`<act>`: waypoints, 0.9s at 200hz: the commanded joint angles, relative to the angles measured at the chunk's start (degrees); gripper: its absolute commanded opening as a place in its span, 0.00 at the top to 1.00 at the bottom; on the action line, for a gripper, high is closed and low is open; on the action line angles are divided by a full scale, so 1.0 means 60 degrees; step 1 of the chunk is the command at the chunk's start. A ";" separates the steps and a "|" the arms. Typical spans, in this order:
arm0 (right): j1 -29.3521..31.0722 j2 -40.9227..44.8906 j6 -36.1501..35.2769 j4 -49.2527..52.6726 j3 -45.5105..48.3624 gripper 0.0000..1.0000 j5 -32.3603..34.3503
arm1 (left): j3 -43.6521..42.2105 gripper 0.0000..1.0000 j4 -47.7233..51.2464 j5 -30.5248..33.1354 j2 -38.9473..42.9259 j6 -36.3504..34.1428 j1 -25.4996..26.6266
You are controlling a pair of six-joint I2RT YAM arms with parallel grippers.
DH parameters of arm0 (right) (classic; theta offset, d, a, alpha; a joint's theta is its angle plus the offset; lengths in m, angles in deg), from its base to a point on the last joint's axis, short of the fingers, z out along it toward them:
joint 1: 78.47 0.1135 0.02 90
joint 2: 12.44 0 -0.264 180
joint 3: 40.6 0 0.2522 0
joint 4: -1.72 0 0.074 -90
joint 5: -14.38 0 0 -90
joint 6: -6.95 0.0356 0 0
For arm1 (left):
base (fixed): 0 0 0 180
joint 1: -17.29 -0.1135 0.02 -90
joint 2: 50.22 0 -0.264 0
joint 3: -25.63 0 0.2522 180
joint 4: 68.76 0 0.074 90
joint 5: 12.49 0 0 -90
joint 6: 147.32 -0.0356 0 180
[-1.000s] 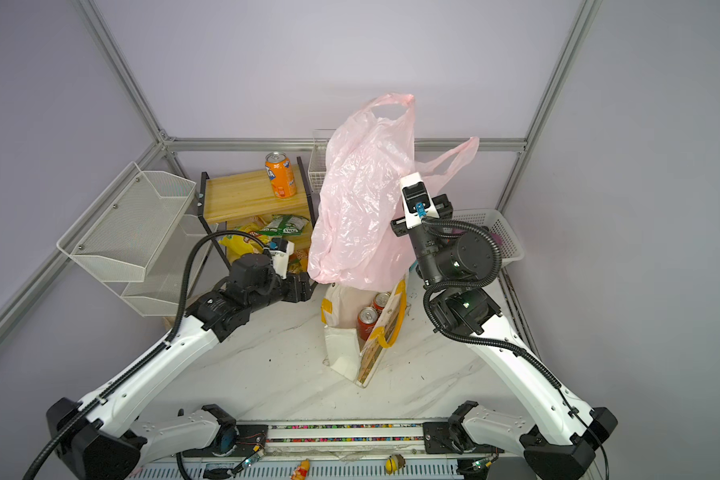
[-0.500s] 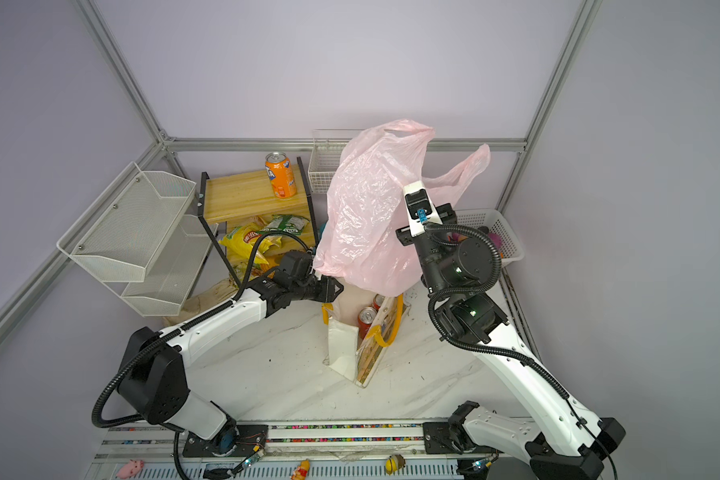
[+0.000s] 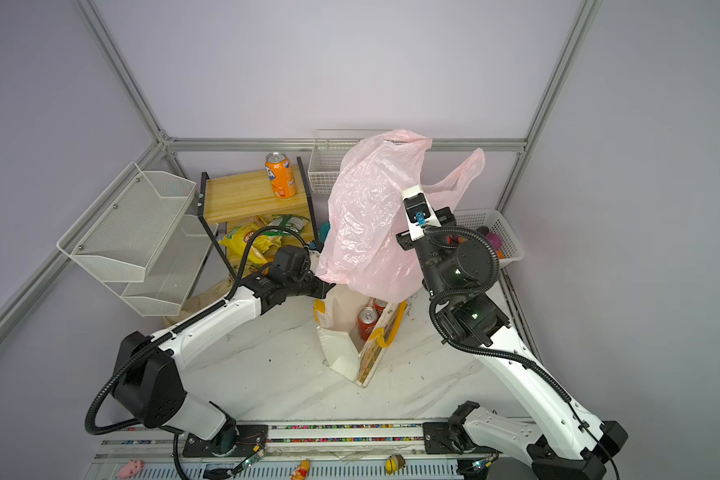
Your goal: Place the mixed food into the grocery bags and tie them
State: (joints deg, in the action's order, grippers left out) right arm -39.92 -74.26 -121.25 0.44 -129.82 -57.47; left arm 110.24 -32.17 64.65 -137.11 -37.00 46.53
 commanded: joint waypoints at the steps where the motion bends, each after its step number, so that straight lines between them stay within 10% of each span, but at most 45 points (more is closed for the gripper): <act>1: -0.0026 0.0109 0.0037 -0.0026 0.0085 1.00 -0.0114 | -0.0158 1.00 0.0138 -0.0374 0.0888 -0.0214 -0.0662; 180: -0.0063 -0.0391 -0.0824 0.0170 0.0552 1.00 -0.2133 | -0.0281 1.00 0.2147 0.0619 0.2153 -0.1600 -0.4970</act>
State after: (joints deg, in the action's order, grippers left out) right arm -39.97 -76.91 -122.49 1.22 -128.14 -63.76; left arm 110.09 -14.95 66.71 -127.63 -44.93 18.42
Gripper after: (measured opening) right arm 0.047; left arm 0.048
